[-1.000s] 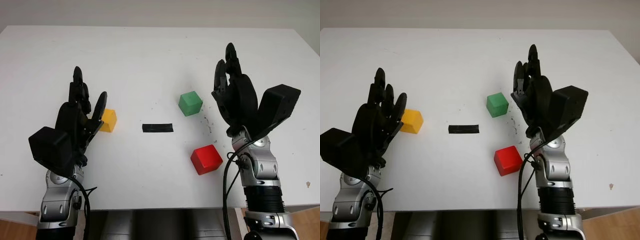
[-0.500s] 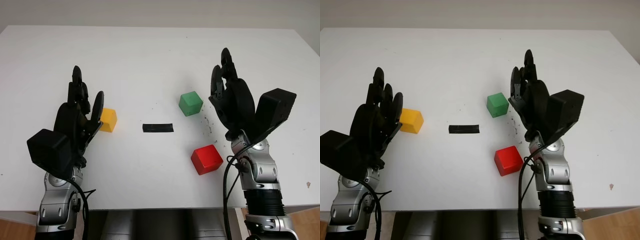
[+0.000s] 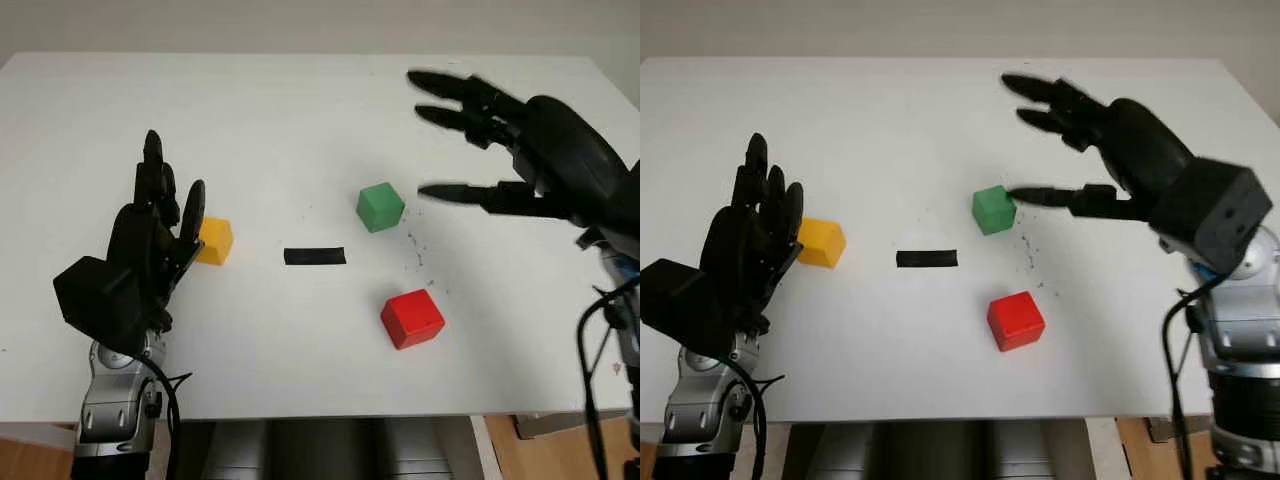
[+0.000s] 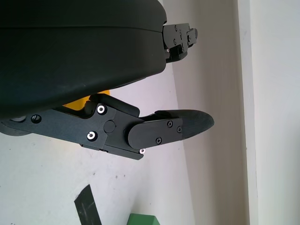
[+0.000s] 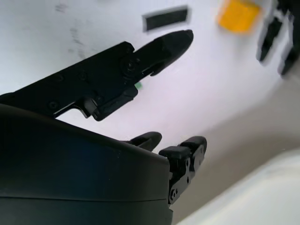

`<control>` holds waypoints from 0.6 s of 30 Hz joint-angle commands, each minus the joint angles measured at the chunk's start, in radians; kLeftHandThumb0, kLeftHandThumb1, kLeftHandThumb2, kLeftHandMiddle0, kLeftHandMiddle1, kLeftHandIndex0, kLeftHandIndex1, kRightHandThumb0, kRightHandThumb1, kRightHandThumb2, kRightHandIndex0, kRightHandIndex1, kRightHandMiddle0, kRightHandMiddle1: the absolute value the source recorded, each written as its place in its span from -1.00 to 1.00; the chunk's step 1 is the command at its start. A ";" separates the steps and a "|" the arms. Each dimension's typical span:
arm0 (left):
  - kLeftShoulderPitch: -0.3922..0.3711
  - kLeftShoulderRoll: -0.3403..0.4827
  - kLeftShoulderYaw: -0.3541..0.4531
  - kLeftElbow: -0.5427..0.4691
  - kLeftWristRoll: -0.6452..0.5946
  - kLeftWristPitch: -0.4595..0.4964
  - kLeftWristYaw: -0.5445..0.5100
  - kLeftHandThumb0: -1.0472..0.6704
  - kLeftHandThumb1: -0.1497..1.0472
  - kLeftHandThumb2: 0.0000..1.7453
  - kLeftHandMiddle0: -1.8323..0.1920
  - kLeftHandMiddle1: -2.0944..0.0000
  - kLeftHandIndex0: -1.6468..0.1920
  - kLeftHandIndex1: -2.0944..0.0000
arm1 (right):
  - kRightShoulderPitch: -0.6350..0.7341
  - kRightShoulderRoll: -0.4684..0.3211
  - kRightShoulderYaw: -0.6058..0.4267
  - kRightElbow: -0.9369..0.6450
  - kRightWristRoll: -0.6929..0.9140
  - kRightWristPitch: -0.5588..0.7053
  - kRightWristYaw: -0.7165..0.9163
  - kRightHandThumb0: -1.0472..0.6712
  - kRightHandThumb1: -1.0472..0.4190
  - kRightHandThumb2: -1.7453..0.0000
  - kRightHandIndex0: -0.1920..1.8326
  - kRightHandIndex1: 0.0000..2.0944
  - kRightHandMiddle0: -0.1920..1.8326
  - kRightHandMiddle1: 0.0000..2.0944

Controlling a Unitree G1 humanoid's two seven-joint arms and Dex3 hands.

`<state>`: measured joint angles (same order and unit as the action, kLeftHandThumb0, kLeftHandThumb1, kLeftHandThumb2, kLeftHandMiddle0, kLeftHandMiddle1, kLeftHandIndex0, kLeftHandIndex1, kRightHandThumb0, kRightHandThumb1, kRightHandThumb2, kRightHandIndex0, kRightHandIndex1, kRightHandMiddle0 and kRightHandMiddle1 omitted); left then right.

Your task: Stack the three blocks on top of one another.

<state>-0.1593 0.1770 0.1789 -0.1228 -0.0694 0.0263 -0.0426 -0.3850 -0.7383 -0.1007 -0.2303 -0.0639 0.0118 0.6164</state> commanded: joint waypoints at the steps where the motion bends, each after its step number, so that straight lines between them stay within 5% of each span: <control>1: -0.015 0.000 0.003 -0.002 -0.002 -0.016 0.003 -0.45 1.00 -0.41 0.97 0.95 0.93 0.95 | 0.019 -0.062 0.011 -0.059 -0.032 -0.011 0.036 -0.39 -0.52 0.95 -0.30 -0.89 -0.27 -0.91; 9: -0.014 0.000 -0.003 -0.042 0.008 0.021 0.016 -0.46 1.00 -0.42 0.96 0.95 0.92 0.94 | 0.098 -0.227 0.013 -0.152 -0.160 -0.187 0.147 -0.57 -0.56 0.93 -0.29 -0.92 -0.27 -0.94; 18: 0.000 0.000 0.000 -0.072 0.006 0.049 0.018 -0.47 1.00 -0.44 0.96 0.95 0.92 0.95 | 0.201 -0.249 -0.027 -0.269 -0.261 -0.261 0.133 -0.62 -0.58 0.93 -0.37 -0.96 -0.26 -0.94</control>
<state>-0.1663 0.1764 0.1784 -0.1742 -0.0664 0.0768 -0.0275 -0.2031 -0.9799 -0.1118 -0.4811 -0.3099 -0.2342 0.7629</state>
